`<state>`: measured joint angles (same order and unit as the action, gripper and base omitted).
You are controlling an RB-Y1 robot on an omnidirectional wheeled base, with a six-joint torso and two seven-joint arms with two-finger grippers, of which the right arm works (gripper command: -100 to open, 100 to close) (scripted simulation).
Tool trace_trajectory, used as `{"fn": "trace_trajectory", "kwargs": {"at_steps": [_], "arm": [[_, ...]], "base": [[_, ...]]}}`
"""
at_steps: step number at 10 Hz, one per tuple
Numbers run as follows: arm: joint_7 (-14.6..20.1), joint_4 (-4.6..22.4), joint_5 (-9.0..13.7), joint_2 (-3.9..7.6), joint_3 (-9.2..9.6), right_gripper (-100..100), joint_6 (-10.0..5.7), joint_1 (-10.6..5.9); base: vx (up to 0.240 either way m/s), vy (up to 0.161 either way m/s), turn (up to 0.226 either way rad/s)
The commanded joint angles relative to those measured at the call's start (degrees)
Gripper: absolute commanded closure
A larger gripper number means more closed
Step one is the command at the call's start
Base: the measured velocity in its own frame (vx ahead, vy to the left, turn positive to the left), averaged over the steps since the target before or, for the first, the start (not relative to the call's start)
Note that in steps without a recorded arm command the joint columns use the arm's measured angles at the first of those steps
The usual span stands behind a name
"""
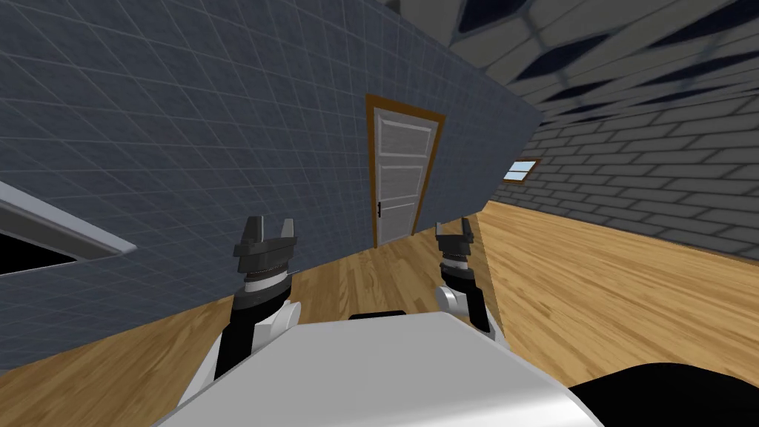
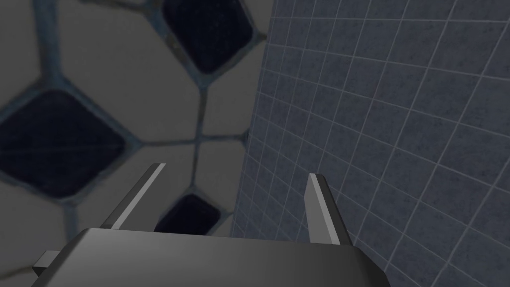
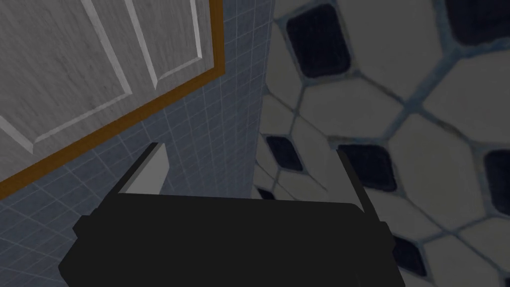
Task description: Pull the door open
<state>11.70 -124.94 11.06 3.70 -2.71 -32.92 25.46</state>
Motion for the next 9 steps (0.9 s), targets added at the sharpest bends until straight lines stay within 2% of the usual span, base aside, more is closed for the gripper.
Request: {"fn": "trace_trajectory", "kwargs": {"at_steps": [1, 2, 9], "arm": [[1.5, 1.8, 1.1, 0.22, 0.46, -100, -0.16, -0.73], [3.0, 3.9, 2.2, 0.55, 0.85, -100, -0.64, -1.39], [9.0, 12.5, 6.8, 1.72, 2.44, -100, -2.60, -4.00]], "base": [[0.112, -0.022, 0.152], [0.122, -0.036, 0.160], [0.098, -0.034, 0.133]]}}
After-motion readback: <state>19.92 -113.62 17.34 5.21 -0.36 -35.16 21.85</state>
